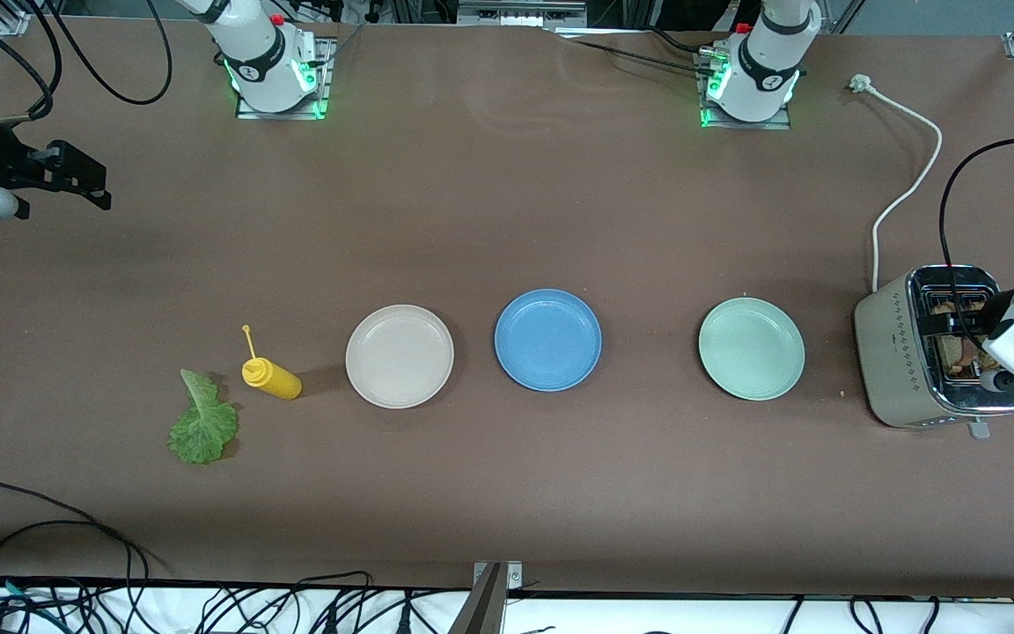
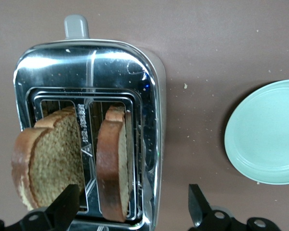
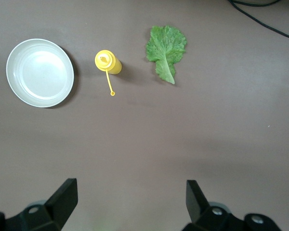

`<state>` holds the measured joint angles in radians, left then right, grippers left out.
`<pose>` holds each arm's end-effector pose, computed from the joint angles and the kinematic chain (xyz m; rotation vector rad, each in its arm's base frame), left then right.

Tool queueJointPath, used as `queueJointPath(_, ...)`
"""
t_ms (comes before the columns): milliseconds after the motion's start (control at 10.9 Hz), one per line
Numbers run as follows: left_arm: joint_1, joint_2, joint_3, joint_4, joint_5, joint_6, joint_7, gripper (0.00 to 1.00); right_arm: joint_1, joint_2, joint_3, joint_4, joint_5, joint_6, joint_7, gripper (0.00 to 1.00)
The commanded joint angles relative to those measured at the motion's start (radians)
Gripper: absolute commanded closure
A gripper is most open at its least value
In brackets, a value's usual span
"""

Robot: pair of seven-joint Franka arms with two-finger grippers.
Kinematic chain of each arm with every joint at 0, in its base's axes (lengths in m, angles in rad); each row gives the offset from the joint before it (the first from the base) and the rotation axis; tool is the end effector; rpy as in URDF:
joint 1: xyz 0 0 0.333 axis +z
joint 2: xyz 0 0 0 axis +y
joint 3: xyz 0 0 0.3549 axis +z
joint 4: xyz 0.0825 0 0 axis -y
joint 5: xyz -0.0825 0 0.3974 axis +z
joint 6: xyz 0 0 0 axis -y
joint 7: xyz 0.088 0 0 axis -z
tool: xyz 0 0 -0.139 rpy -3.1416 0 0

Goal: Make sandwich in blue plate with both arms
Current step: 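Move the left gripper down over the bread slices in the toaster, then grasp a bread slice in the toaster with the left gripper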

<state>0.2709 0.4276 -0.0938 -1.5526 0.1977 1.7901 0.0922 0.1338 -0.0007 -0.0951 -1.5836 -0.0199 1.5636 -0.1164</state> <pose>0.6643 0.1502 0.3884 -3.0032 -0.0425 0.3099 0.5656 0.0191 0.6250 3.1130 0.2420 -0.0313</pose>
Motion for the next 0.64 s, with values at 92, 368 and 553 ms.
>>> queueJointPath(92,0.054,0.037,-0.014,0.010,0.022,0.015,0.092,0.42,0.003,0.005,0.000,0.020,-0.006,-0.005,0.009,0.00)
queueJointPath(368,0.053,0.033,-0.018,-0.012,0.020,0.000,0.092,1.00,0.003,0.007,-0.002,0.019,-0.006,-0.005,0.009,0.00)
queueJointPath(553,0.048,0.025,-0.018,-0.009,0.020,-0.021,0.090,1.00,0.001,0.007,-0.002,0.020,-0.006,-0.005,0.008,0.00)
